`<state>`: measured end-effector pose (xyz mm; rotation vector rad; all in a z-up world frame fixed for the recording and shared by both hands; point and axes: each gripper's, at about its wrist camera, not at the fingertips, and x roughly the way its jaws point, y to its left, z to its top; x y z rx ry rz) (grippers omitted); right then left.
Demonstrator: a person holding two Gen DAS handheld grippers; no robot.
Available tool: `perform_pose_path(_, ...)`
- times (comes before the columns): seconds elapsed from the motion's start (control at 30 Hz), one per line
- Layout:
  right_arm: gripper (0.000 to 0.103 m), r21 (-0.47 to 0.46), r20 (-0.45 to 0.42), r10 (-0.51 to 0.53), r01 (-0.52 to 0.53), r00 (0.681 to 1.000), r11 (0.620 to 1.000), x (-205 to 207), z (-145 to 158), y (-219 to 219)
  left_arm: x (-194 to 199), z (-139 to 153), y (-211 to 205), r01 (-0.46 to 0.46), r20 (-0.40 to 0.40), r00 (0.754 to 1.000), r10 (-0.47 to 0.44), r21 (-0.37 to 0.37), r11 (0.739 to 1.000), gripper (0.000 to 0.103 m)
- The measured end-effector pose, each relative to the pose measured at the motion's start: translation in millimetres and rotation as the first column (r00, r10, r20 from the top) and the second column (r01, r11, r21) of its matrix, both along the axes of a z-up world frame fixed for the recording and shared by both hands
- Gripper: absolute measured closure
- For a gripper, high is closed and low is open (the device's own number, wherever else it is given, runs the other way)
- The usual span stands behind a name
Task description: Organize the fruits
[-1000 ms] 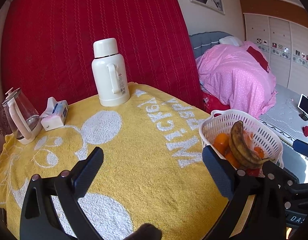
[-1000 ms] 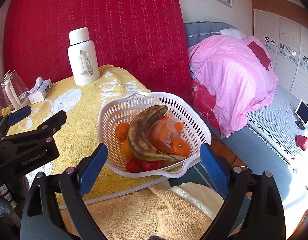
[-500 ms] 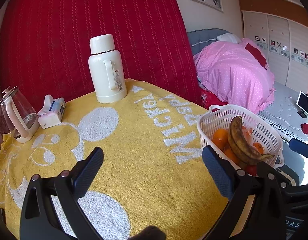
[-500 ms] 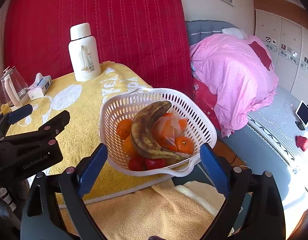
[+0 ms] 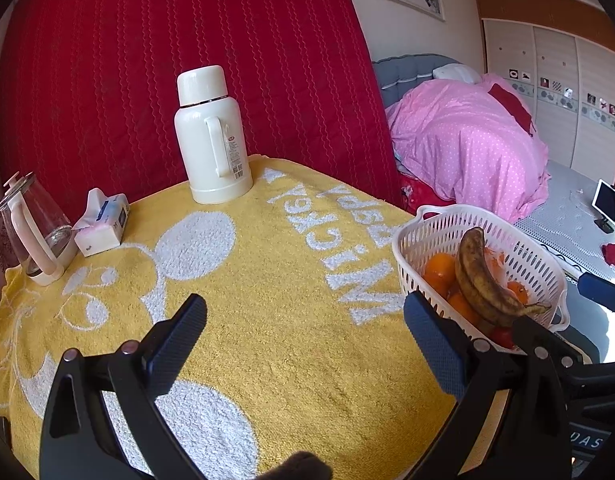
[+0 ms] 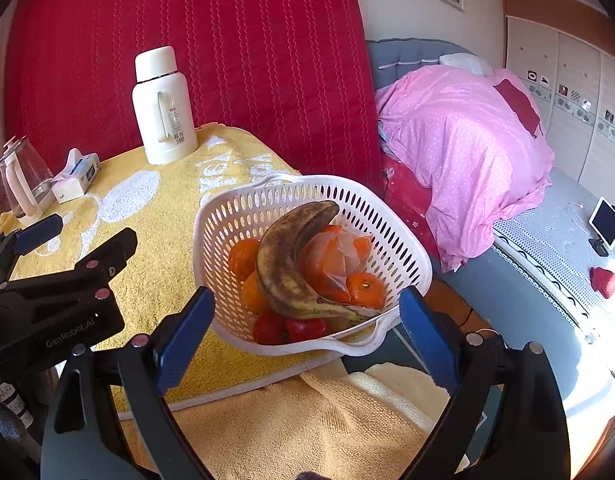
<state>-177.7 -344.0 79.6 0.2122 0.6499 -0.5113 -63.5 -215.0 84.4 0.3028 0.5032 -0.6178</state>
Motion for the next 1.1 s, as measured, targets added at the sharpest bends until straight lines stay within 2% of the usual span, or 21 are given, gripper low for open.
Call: perform_pose_path(1.1, 0.008, 0.007, -0.015, 0.006, -0.006, 1.0, 1.0, 0.4, -4.1, 0.2, -1.9, -0.9, -2.7, 0.005, 0.007, 1.0, -0.005, 0.007, 1.0, 0.005)
